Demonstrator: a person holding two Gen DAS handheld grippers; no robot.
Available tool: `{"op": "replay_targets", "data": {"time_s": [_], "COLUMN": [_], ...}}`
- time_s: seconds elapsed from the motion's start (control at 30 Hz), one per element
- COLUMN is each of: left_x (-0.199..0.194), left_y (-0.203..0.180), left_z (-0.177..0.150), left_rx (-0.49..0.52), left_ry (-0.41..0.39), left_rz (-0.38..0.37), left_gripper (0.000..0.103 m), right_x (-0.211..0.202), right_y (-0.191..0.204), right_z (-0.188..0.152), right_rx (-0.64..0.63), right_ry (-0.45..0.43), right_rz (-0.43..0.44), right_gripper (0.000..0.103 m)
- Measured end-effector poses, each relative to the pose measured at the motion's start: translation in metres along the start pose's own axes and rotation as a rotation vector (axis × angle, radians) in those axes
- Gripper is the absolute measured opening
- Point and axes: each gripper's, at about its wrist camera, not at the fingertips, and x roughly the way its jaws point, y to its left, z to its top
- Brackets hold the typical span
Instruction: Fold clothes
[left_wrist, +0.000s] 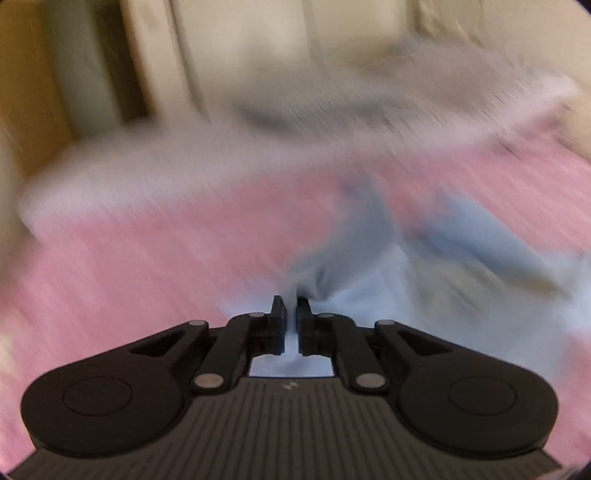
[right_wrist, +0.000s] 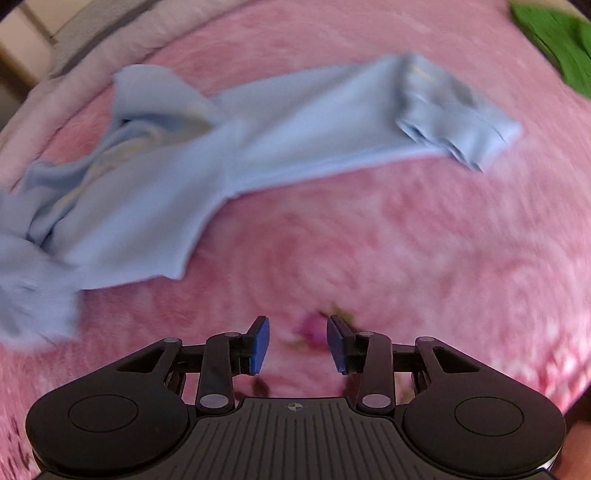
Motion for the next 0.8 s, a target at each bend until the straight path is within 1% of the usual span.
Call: {"op": "replay_targets", "data": {"time_s": [0.03,0.1,0.13,0.2,0.27,0.3,0.37,0.4,0.47,0.57,0.63,0.73,0.8], "left_x": [0.005,0.016,0.017,0.017,0.022,0.025,0.043,0.051,0.072,0.100,0.119,0.137,0.151], "left_y": [0.018,0.053,0.066,0.079,0.075,0.073,0.060,0.053,0.043,0.038,0.034,0.031,0.030], "left_z": [0.015,0.045,0.052,0.047,0.022,0.009,-0.026,-0.044,-0.070,-0.089,-0.102,-0.113,-0.122], "left_rx": [-0.036,-0.109,-0.142,-0.151,-0.149,-0.150,-0.203,-0.232,-0.351,-0.527,-0.644,-0.802,-0.896], "left_ry": [-0.044,-0.130,-0.134,-0.096,0.024,0.086,0.254,0.336,0.448,0.517,0.562,0.582,0.603], "left_rz": [0.074,0.217,0.232,0.185,0.087,0.038,-0.064,-0.114,-0.191,-0.227,-0.250,-0.283,-0.298], "left_gripper": [0.011,0.011,0.012,0.020,0.024,0.024,0.024,0.024,0.024,0.024,0.024,0.027,0.027], "right_x": [0.001,-0.001,0.000,0.005,0.009,0.016,0.029,0.032,0.037,0.046,0.051,0.053,0.053], "right_y": [0.004,0.016,0.019,0.034,0.049,0.053,0.061,0.060,0.058,0.056,0.054,0.049,0.045], "right_z": [0.002,0.005,0.004,0.002,-0.001,-0.001,-0.002,-0.003,-0.005,-0.007,-0.008,-0.007,-0.004], "right_rx": [-0.016,-0.025,-0.025,-0.034,-0.043,-0.045,-0.048,-0.027,0.013,0.074,0.115,0.191,0.224], "right_ry": [-0.012,-0.028,-0.033,-0.009,0.015,0.023,0.039,0.038,0.035,0.032,0.029,0.022,0.023], "right_rz": [0.007,0.021,0.039,0.077,0.116,0.118,0.123,0.129,0.141,0.158,0.170,0.187,0.195], "right_gripper": [0.039,0.039,0.039,0.039,0.039,0.039,0.040,0.040,0.040,0.044,0.050,0.055,0.055]}}
